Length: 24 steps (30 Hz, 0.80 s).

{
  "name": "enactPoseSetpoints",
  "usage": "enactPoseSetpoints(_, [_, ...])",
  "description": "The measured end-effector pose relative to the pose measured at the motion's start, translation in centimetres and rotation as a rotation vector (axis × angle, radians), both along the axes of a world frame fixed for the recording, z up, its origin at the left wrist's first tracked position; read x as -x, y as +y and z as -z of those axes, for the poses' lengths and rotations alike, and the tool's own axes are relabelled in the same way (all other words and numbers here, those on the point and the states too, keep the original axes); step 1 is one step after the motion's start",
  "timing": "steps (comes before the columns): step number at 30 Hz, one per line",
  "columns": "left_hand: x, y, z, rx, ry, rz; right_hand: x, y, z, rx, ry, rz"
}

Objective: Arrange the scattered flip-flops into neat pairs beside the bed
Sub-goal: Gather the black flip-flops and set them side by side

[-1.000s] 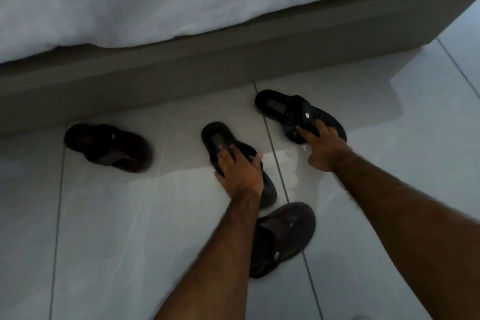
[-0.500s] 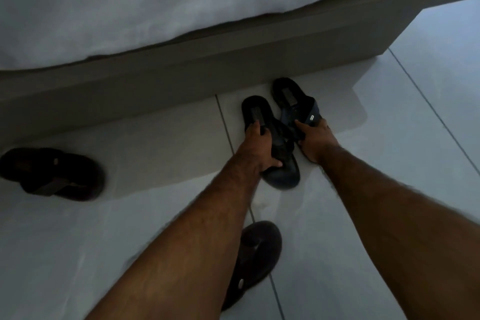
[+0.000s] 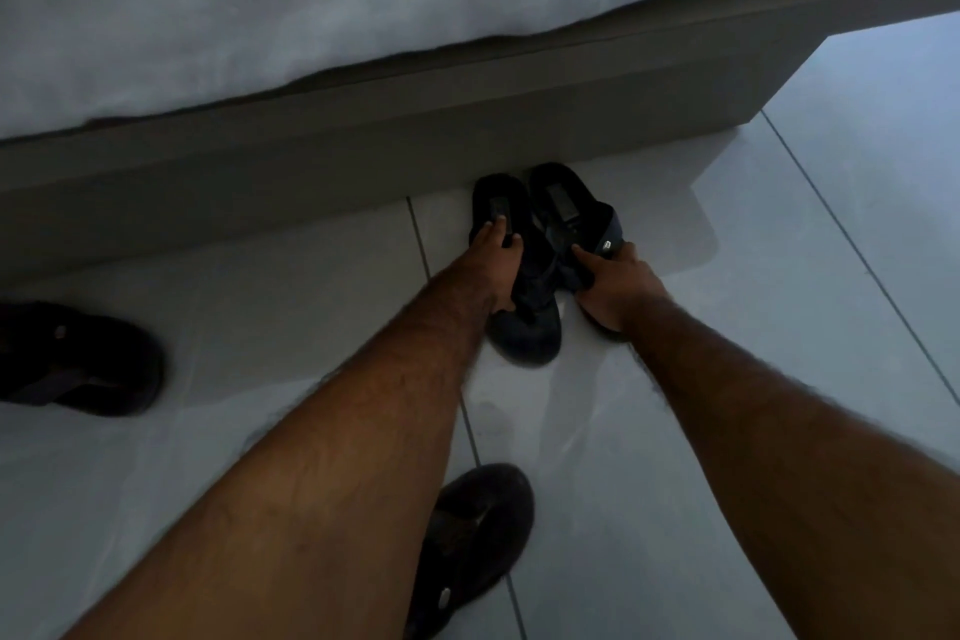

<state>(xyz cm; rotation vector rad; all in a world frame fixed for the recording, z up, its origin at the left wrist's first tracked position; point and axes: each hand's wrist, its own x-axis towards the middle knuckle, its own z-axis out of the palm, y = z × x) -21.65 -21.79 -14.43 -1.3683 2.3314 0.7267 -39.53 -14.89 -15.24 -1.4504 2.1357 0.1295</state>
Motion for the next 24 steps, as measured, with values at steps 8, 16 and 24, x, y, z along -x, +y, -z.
enactPoseSetpoints(8, [0.5,1.6,0.6,0.04,0.003,0.014,0.0,1.8,-0.1,-0.037,0.011,0.007])
enactPoseSetpoints(16, [1.3,5.4,0.9,0.039,-0.007,0.037,1.3,5.1,-1.1,-0.092,-0.039,0.05])
enactPoseSetpoints(24, [1.9,6.3,-0.7,0.029,-0.068,0.022,-0.2,5.2,-3.3,-0.136,-0.078,0.085])
